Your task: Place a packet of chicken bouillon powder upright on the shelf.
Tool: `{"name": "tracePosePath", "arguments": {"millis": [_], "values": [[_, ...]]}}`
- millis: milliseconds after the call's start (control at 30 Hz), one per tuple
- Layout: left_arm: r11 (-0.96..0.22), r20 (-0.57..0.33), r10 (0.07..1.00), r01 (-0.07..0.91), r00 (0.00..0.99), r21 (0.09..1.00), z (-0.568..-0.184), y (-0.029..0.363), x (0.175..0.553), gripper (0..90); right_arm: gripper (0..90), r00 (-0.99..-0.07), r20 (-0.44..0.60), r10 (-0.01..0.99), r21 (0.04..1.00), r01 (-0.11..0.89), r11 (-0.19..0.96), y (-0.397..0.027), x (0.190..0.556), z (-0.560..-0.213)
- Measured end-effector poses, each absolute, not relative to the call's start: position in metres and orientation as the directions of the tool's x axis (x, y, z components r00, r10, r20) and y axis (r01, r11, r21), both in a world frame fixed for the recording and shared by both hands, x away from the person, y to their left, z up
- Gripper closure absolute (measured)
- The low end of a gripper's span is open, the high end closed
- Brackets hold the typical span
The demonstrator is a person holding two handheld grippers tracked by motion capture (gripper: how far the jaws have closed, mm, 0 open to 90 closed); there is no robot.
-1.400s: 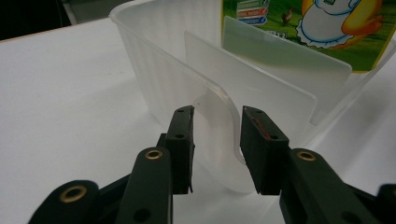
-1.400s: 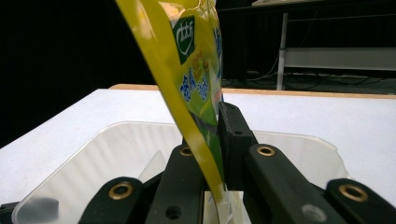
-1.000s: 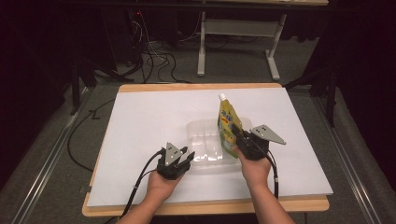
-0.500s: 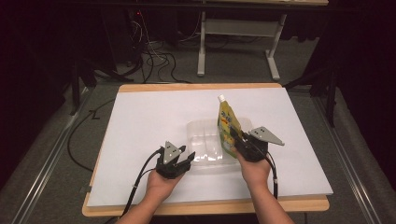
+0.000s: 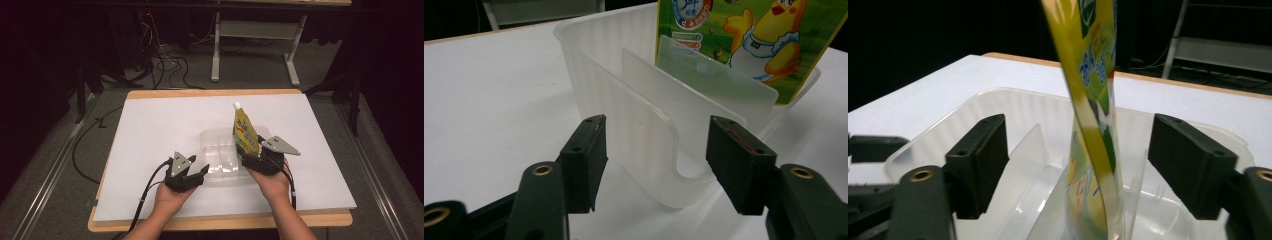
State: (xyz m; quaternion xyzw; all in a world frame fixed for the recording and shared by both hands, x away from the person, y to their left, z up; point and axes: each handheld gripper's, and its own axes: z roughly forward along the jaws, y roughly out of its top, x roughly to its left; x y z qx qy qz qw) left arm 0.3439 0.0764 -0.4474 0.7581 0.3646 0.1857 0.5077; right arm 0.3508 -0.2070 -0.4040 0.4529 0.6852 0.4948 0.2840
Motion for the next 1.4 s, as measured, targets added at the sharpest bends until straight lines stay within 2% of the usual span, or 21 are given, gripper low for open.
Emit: {"name": "tracePosePath", "arguments": {"millis": [200, 433, 600, 667, 767, 867, 1067, 1233, 1400], "values": [[-0.203, -0.099, 0.741, 0.362, 0.664, 0.910, -0.439, 0.096, 0.342, 35.4, 17.5, -0.458, 0.028, 0.888, 0.925, 0.348, 0.150, -0.216, 0.337, -0.402], [-0.197, -0.100, 0.762, 0.376, 0.640, 0.905, -0.434, 0.123, 0.347, 31.9, 18.2, -0.494, 0.053, 0.868, 0.945, 0.306, 0.116, -0.250, 0.311, -0.396], [-0.233, -0.062, 0.788, 0.390, 0.612, 0.891, -0.438, 0.147, 0.353, 32.1, 19.4, -0.410, 0.022, 0.912, 0.949, 0.296, 0.110, -0.293, 0.308, -0.399], [-0.200, -0.095, 0.803, 0.417, 0.588, 0.887, -0.439, 0.158, 0.355, 31.9, 21.1, -0.364, 0.017, 0.931, 0.952, 0.292, 0.097, -0.314, 0.308, -0.405], [-0.186, -0.098, 0.826, 0.432, 0.555, 0.882, -0.440, 0.173, 0.353, 31.3, 22.8, -0.317, 0.024, 0.948, 0.954, 0.291, 0.073, -0.338, 0.307, -0.418], [-0.230, -0.047, 0.837, 0.429, 0.545, 0.874, -0.445, 0.184, 0.343, 31.6, 23.5, -0.284, 0.027, 0.958, 0.951, 0.302, 0.063, -0.354, 0.308, -0.431], [-0.141, -0.126, 0.865, 0.477, 0.486, 0.868, -0.447, 0.204, 0.339, 32.7, 24.7, -0.273, 0.049, 0.961, 0.938, 0.342, 0.049, -0.362, 0.315, -0.444], [-0.175, -0.084, 0.868, 0.460, 0.489, 0.870, -0.446, 0.204, 0.340, 32.7, 25.2, -0.262, 0.047, 0.964, 0.941, 0.337, 0.046, -0.360, 0.314, -0.443], [-0.150, -0.101, 0.875, 0.463, 0.474, 0.874, -0.443, 0.214, 0.340, 32.9, 26.1, -0.250, 0.049, 0.967, 0.940, 0.338, 0.039, -0.360, 0.314, -0.443]]}}
